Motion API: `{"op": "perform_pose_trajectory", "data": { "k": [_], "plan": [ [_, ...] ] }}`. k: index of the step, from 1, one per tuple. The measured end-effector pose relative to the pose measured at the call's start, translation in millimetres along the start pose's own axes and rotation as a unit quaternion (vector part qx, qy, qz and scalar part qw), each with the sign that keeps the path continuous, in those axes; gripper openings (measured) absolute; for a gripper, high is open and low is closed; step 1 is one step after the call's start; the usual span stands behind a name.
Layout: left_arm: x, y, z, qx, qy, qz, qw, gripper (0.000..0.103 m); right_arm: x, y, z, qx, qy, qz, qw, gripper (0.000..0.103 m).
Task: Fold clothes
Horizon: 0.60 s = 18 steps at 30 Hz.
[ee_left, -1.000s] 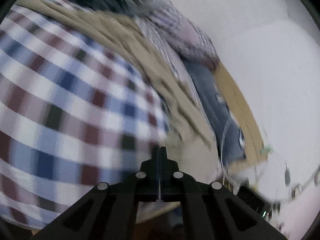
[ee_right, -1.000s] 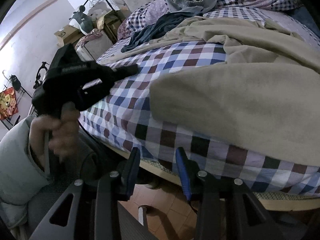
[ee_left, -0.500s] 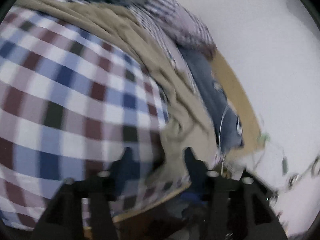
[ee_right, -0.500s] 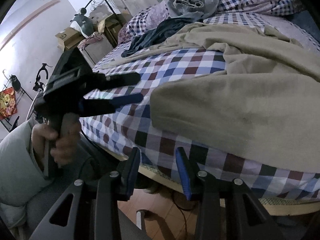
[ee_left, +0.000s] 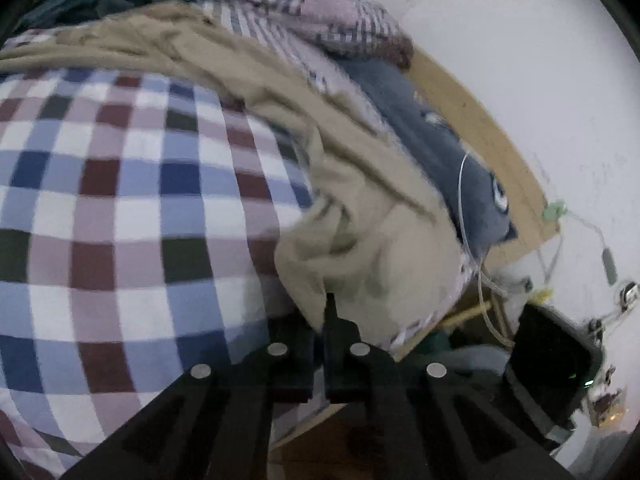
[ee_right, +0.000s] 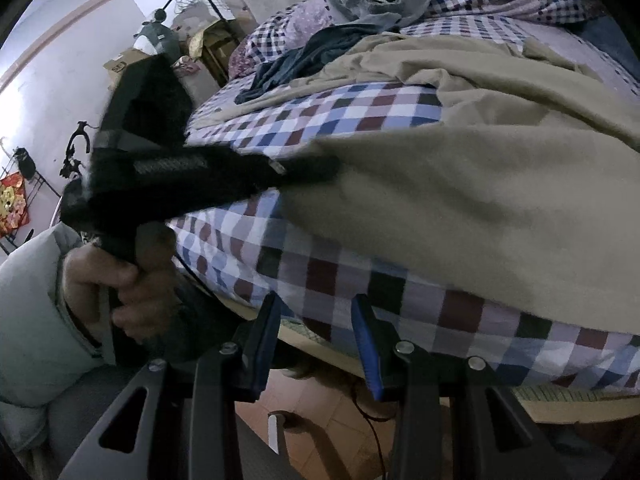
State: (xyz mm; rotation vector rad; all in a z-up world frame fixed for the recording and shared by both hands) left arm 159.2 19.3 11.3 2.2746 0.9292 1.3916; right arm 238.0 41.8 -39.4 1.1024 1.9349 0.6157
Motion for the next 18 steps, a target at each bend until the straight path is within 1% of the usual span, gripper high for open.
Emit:
{"op": "perform_pose_trajectory", "data": {
  "k": [3, 5, 7, 9, 11, 14, 18],
  "plan": [
    [-17.3, 31.1, -18.4, 0.059, 0.042, 0.016, 0.9972, 0.001, 2.3, -0.4, -1.6, 0.002, -0.006, 0.001, 1.000, 0.041],
    [-35.8, 55.0, -31.8, 0.105, 0.078, 0.014, 0.9913, 0.001, 1.0, -2.7, -1.8, 0.001, -0.004, 0.001, 1.000, 0.041],
    [-62.3, 78.0, -41.7, 0.143, 0.126, 0.017, 0.9815, 0.001, -1.1, -5.5, -1.5, -0.003, -0.001, 0.001, 1.000, 0.041],
    [-92.1, 103.6, -49.4, 0.179, 0.168, 0.006, 0.9692, 0.001, -3.4, -8.0, -1.6, -0.006, 0.003, 0.002, 1.000, 0.041],
    [-119.3, 129.2, -55.3, 0.207, 0.197, -0.010, 0.9583, 0.001, -4.3, -10.1, -3.4, -0.008, 0.004, 0.001, 1.000, 0.041],
    [-151.0, 169.3, -60.6, 0.241, 0.214, -0.037, 0.9458, 0.001, -5.1, -12.4, -6.3, -0.008, 0.003, -0.001, 1.000, 0.041],
    [-179.1, 219.3, -56.7, 0.273, 0.215, -0.081, 0.9340, 0.001, -7.8, -14.9, -8.7, -0.008, 0.008, -0.003, 1.000, 0.041]
  ]
}}
Point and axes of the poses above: each gripper's, at about its wrist camera, not at the fingertips, and y roughly against the way its jaws point, x to its right, z to its underside, the point moved 6 cm from there along -y, roughly the way its jaws point
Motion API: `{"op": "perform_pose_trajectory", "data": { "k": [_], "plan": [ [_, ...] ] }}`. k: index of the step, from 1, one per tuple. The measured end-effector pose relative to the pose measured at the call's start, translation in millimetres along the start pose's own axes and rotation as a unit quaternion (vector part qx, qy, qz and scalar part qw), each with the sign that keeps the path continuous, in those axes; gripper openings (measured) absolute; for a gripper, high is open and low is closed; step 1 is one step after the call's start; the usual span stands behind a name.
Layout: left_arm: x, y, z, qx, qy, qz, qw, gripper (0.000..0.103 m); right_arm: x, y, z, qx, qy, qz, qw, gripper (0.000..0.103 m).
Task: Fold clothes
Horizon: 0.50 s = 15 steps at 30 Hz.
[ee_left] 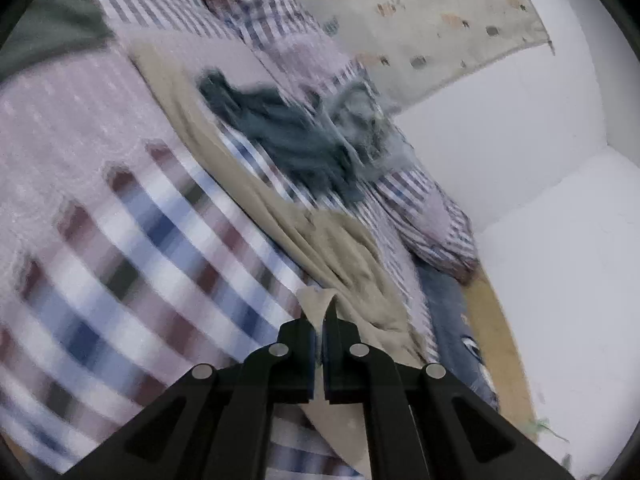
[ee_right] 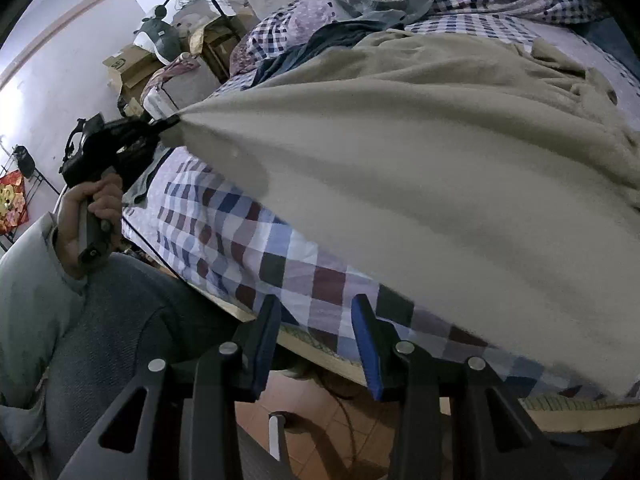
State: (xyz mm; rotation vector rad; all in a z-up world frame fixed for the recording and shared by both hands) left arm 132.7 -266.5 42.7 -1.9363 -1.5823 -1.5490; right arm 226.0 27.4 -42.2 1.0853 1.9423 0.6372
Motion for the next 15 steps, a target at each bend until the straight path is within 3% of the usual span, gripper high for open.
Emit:
{"op": "perform_pose_trajectory", "data": {
  "k": [5, 8, 12, 15],
  "plan": [
    [-48.0, 55.4, -23.1, 0.041, 0.035, -0.034, 0.9980, 0.000, -1.5, -1.1, -5.8, 0.007, -0.001, -0.002, 1.000, 0.041],
    [-67.9, 82.3, -29.7, 0.048, 0.028, -0.062, 0.9965, 0.000, -0.8, 1.9, -11.5, 0.017, -0.007, -0.004, 1.000, 0.041],
    [-88.3, 83.7, -27.5, -0.004, 0.004, -0.102, 0.9948, 0.001, 5.9, 15.4, -22.1, 0.042, -0.019, 0.000, 0.999, 0.041],
    [-90.7, 83.0, -24.2, -0.022, -0.004, -0.109, 0.9938, 0.001, 27.2, 43.6, -27.7, 0.068, -0.036, 0.036, 0.996, 0.041]
  ]
}}
Point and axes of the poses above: each gripper's, at about its wrist camera, not at the fingertips, and y roughly against the way its jaws point, x to its right, z to its underside, the point moved 6 cm from there along -y, roughly the way its jaws point
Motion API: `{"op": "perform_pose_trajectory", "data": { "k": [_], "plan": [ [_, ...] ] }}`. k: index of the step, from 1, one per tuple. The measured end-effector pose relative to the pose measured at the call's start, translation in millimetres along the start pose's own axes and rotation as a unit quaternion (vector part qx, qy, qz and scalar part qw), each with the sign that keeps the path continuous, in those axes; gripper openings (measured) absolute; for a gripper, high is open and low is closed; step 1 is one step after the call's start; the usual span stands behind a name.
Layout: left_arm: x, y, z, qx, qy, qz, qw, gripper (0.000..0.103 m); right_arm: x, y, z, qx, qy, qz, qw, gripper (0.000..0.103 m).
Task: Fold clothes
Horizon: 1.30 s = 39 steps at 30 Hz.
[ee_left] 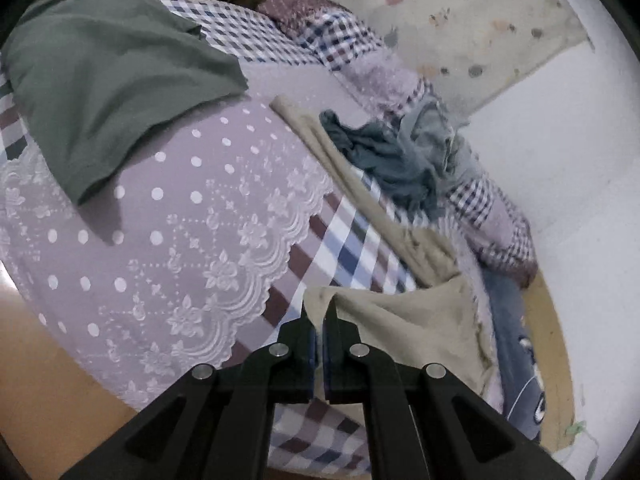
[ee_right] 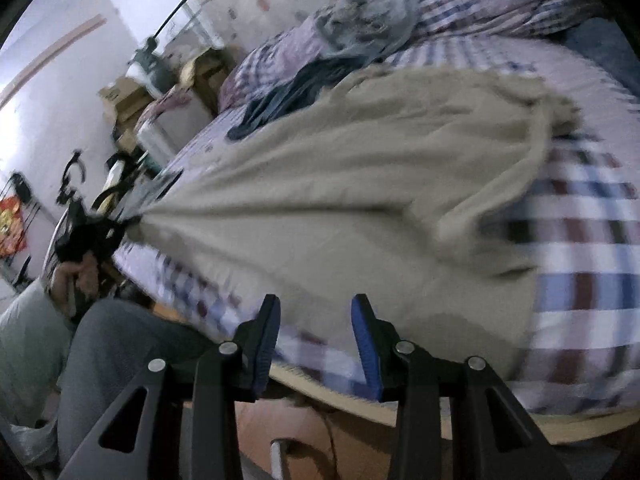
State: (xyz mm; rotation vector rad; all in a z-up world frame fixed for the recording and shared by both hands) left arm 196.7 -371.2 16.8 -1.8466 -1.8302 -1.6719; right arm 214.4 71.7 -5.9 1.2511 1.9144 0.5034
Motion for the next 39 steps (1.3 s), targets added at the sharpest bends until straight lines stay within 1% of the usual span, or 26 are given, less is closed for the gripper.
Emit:
{"op": "perform_pose_trajectory", "data": {
  "k": [1, 4, 8, 13, 17, 18, 20, 21, 23, 25, 28, 29, 31, 32, 34, 35, 36, 38, 39],
  "plan": [
    [0.4, 1.2, 1.7, -0.002, -0.003, -0.001, 1.0000, 0.001, 9.7, 9.2, -2.7, 0.006, -0.006, 0.015, 1.000, 0.041],
    [1.6, 0.7, 4.5, -0.007, -0.008, 0.000, 0.9999, 0.001, 47.5, 36.9, -4.0, 0.001, -0.032, 0.067, 0.997, 0.042],
    [2.6, -7.9, 4.7, -0.025, -0.019, -0.008, 0.9995, 0.001, 80.1, 44.3, 10.4, -0.048, -0.055, 0.103, 0.992, 0.042],
    [2.2, -13.6, 12.2, -0.042, -0.059, -0.034, 0.9968, 0.001, 80.9, 26.0, 29.8, -0.103, -0.043, 0.099, 0.989, 0.042],
    [1.9, -20.5, 13.9, -0.049, -0.067, -0.040, 0.9958, 0.001, 77.6, 5.6, 38.3, -0.128, -0.040, 0.094, 0.987, 0.042],
    [2.0, -22.2, 13.6, -0.050, -0.068, -0.041, 0.9956, 0.001, 79.0, 2.2, 38.9, -0.133, -0.038, 0.097, 0.986, 0.039],
    [2.6, -24.3, 13.8, -0.053, -0.069, -0.043, 0.9953, 0.001, 82.1, -5.2, 39.3, -0.141, -0.026, 0.118, 0.983, 0.003],
    [3.0, -25.3, 13.9, -0.055, -0.070, -0.044, 0.9951, 0.001, 83.8, -3.5, 38.6, -0.137, -0.023, 0.131, 0.982, 0.002],
    [4.2, -26.7, 14.8, -0.059, -0.073, -0.046, 0.9946, 0.001, 90.2, 14.6, 34.2, -0.125, -0.033, 0.141, 0.982, 0.002],
    [8.6, -25.8, 17.4, -0.062, -0.092, -0.052, 0.9925, 0.001, 98.5, 35.4, 31.5, -0.119, -0.034, 0.165, 0.978, 0.002],
    [24.5, -27.1, 31.6, -0.093, -0.130, -0.028, 0.9867, 0.001, 112.5, 65.9, 28.6, -0.118, -0.031, 0.210, 0.970, 0.002],
    [31.9, -28.5, 39.9, -0.111, -0.147, -0.019, 0.9827, 0.001, 120.1, 76.0, 28.2, -0.122, -0.031, 0.232, 0.965, 0.002],
    [41.8, -32.5, 53.9, -0.141, -0.169, -0.013, 0.9753, 0.001, 133.3, 88.1, 26.5, -0.119, -0.044, 0.249, 0.960, 0.002],
    [42.9, -35.8, 59.4, -0.156, -0.174, -0.019, 0.9721, 0.001, 140.0, 90.7, 26.9, -0.120, -0.053, 0.255, 0.958, 0.002],
    [42.8, -43.0, 69.7, -0.185, -0.180, -0.037, 0.9654, 0.001, 147.6, 85.7, 31.1, -0.140, -0.056, 0.274, 0.950, 0.002],
    [41.4, -45.5, 72.8, -0.195, -0.181, -0.048, 0.9627, 0.001, 151.3, 81.9, 33.8, -0.153, -0.054, 0.292, 0.942, 0.000],
    [38.5, -47.0, 74.5, -0.201, -0.183, -0.064, 0.9602, 0.001, 155.6, 78.9, 36.4, -0.166, -0.052, 0.315, 0.933, 0.003],
    [31.3, -47.6, 78.5, -0.216, -0.185, -0.089, 0.9547, 0.002, 161.2, 80.8, 35.3, -0.163, -0.068, 0.318, 0.931, 0.005],
    [28.0, -46.0, 80.2, -0.220, -0.184, -0.094, 0.9534, 0.007, 162.2, 82.9, 32.3, -0.156, -0.072, 0.317, 0.933, 0.005]
  ]
}}
Point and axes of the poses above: each gripper's, at about its wrist camera, not at the fingertips, and y roughly against the way its jaws point, x to its right, z to its underside, the point moved 6 cm from there along -y, roughly the way its jaws point
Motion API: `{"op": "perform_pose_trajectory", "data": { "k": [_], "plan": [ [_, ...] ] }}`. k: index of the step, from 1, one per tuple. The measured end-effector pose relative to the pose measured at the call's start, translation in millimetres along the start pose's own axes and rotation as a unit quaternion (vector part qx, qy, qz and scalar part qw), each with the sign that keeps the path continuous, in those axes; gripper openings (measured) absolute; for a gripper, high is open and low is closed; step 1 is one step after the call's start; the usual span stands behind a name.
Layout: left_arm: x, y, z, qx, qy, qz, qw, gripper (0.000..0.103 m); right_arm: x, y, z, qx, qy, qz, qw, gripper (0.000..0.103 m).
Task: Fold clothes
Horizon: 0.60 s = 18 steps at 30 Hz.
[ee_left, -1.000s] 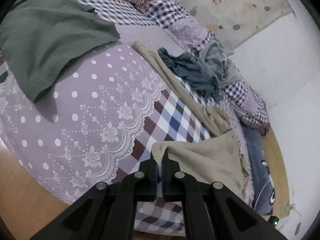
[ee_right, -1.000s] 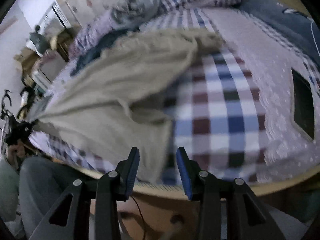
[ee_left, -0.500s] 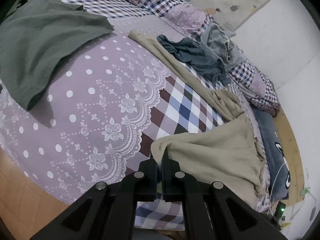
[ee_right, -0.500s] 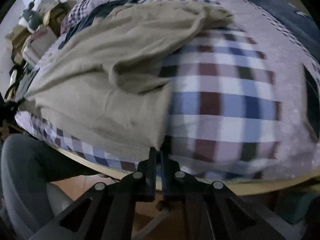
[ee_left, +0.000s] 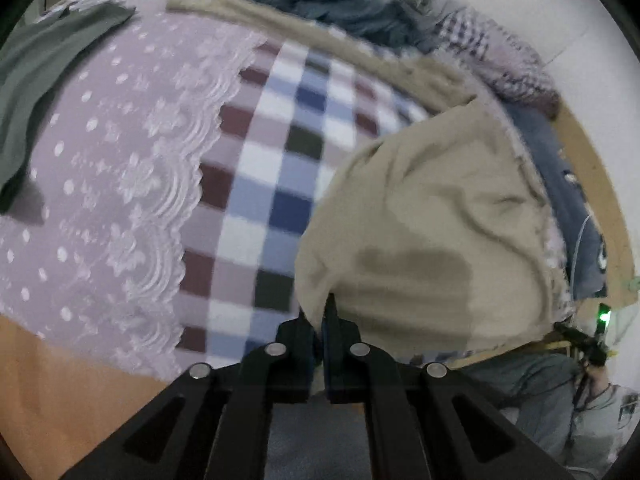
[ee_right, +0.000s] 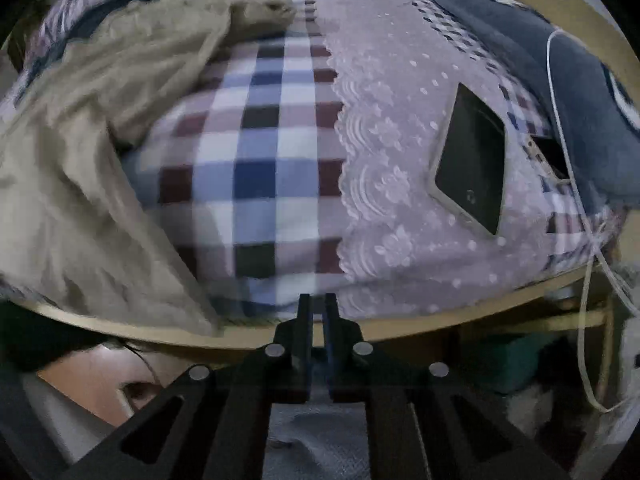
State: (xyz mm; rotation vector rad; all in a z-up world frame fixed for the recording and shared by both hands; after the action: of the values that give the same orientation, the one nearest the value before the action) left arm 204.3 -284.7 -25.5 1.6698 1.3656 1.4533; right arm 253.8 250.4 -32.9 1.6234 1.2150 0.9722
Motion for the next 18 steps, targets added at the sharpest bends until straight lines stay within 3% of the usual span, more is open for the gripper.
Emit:
{"op": "perform_pose_trajectory", "data": {
  "k": [2, 3, 4, 6, 7, 12, 14, 18],
  "plan": [
    [-7.0, 2.7, 6.1, -0.005, 0.004, -0.008, 1.0000, 0.017, 0.8, 13.7, -11.1, 0.033, -0.007, -0.016, 0.999, 0.019],
    [-11.1, 6.8, 8.1, -0.001, 0.007, -0.014, 0.9999, 0.024, 1.8, 17.8, -16.3, 0.045, -0.012, -0.022, 0.999, 0.036],
    [-15.0, 11.3, 9.9, 0.005, 0.009, -0.020, 0.9997, 0.028, 2.8, 21.3, -21.9, 0.058, -0.020, -0.034, 0.998, 0.042],
    [-25.2, 25.3, 11.2, 0.023, 0.022, -0.027, 0.9991, 0.047, 2.6, 26.0, -32.3, 0.085, -0.045, -0.067, 0.993, 0.042],
    [-31.4, 32.4, 10.5, 0.034, 0.030, -0.031, 0.9985, 0.051, 5.8, 28.2, -37.3, 0.097, -0.060, -0.078, 0.990, 0.043],
    [-33.8, 74.5, -6.1, 0.099, 0.037, -0.042, 0.9935, 0.059, 7.7, 35.5, -66.2, 0.138, -0.069, -0.087, 0.984, 0.043],
    [-16.0, 87.7, -19.2, 0.134, 0.023, -0.034, 0.9902, 0.065, 1.0, 36.7, -84.5, 0.145, -0.055, -0.090, 0.984, 0.043],
    [36.0, 91.0, -50.4, 0.184, 0.001, 0.019, 0.9827, 0.079, -20.6, 36.6, -132.9, 0.158, -0.024, -0.103, 0.982, 0.043]
  ]
}}
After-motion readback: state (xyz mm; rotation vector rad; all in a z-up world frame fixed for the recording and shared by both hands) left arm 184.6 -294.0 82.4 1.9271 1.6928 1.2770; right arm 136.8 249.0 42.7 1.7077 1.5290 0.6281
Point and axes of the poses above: each gripper's, at about its wrist camera, not at the fingertips, and y roughly against the way its jaws point, x to its right, z to its underside, the point moved 6 cm from there along -y, roughly the way its jaws point
